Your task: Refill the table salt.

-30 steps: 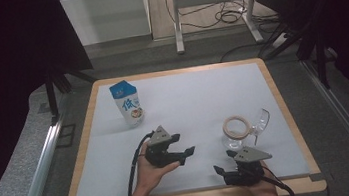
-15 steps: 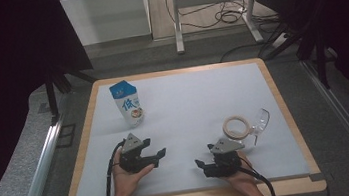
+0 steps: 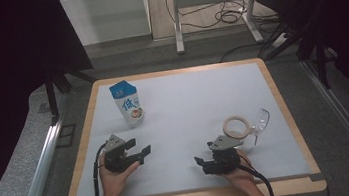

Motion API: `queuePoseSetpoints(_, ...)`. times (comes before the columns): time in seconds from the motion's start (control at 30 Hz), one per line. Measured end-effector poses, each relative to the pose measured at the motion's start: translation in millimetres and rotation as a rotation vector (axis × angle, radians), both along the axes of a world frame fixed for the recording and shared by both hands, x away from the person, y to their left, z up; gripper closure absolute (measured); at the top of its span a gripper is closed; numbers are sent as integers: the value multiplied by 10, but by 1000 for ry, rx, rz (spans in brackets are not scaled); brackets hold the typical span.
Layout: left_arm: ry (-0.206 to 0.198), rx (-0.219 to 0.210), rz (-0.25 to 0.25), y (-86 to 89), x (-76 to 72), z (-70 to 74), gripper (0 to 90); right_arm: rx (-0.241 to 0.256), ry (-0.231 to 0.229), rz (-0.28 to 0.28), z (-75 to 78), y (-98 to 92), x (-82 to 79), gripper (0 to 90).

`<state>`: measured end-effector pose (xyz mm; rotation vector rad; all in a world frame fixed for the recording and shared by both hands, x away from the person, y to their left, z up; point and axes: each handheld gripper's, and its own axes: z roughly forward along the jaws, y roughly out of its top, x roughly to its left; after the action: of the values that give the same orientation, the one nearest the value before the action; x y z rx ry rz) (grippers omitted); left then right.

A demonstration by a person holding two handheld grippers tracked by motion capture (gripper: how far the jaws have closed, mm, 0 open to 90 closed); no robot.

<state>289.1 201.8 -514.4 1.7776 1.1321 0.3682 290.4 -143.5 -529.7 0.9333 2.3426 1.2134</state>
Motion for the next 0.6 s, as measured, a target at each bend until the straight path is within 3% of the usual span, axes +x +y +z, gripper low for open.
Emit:
queuePoseSetpoints(0.27, 10, 1, 42, 120, 144, 0, 322, -10, -15, 4, 27, 14, -17, 287)
queuePoseSetpoints(0.33, 4, -21, 52, 162, 197, 36, 332, -9, -16, 5, 19, 17, -17, 287)
queuePoseSetpoints(0.6, -31, 16, 102, 360, 529, 211, 335, -24, -15, 9, 8, 16, -31, 286)
